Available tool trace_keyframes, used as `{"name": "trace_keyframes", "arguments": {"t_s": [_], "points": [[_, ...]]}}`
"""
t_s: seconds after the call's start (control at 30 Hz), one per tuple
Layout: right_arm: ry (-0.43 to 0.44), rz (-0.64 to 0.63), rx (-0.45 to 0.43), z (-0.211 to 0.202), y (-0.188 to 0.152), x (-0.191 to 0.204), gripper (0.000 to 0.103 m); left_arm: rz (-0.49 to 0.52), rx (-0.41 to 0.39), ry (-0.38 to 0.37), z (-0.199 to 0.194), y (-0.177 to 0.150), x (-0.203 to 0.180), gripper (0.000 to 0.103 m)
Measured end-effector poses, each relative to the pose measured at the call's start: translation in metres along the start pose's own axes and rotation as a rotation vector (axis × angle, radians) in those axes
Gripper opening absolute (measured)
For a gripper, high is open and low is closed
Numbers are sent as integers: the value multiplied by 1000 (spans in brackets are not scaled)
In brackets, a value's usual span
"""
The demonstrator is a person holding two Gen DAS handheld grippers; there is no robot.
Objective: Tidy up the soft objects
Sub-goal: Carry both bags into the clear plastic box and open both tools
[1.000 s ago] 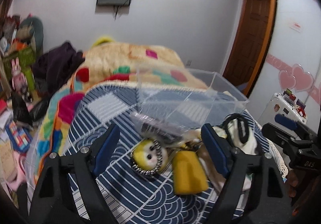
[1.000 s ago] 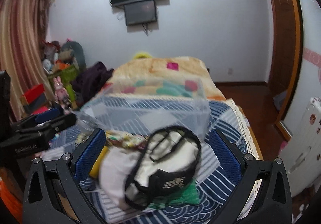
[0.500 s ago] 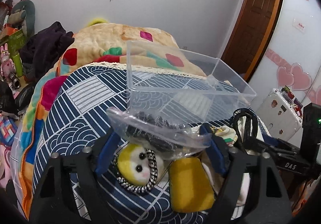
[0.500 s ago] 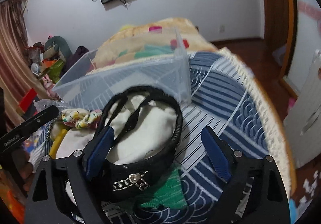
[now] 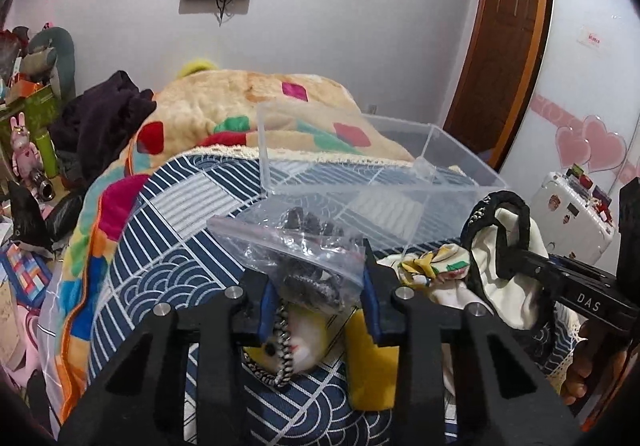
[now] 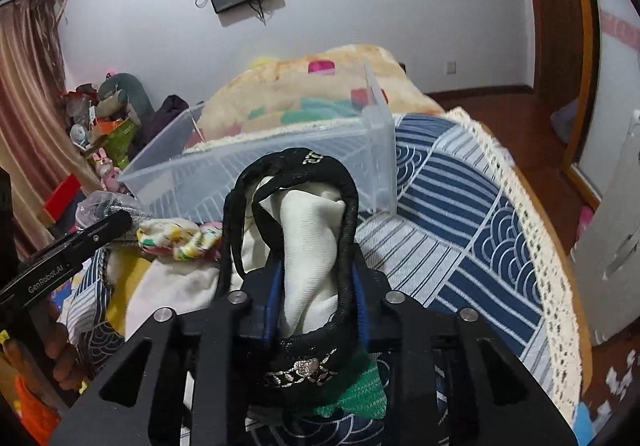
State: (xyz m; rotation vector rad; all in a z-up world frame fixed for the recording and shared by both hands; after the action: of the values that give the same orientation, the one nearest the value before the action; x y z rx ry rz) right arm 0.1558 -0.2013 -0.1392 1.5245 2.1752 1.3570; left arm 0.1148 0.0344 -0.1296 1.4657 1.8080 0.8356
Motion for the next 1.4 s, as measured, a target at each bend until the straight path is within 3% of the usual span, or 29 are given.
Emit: {"name": "trace_keyframes", "arguments": {"t_s": [0.57, 0.73, 0.93, 1.13, 1.4], "points": [[26, -68, -177, -31, 59, 15, 22, -52, -85, -77, -19, 58, 7, 34], [54, -84, -197, -22, 79, 15, 22, -49, -63, -93, -8, 74, 8, 34], [61, -91, -192, -1, 101, 13, 22, -46, -48, -89, 9, 98, 9, 34], [57, -98, -154, 27, 120, 13, 22, 18, -10, -43, 38, 107, -3, 34], [15, -101, -44, 68, 118, 7, 22, 102, 128, -29, 82, 95, -21, 34]]}}
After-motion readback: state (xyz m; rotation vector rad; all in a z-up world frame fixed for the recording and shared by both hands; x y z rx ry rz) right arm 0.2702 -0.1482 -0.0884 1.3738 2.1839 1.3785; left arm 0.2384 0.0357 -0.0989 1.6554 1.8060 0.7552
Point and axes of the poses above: each gripper's, at about its wrist camera, not at the fingertips, and z roughly the way its jaws point, x to its left, y to its top, the point moved 3 cm from there along z, roughly the way its jaws point, and after that the axes turned 8 degrees about y, right-handed, at the moved point
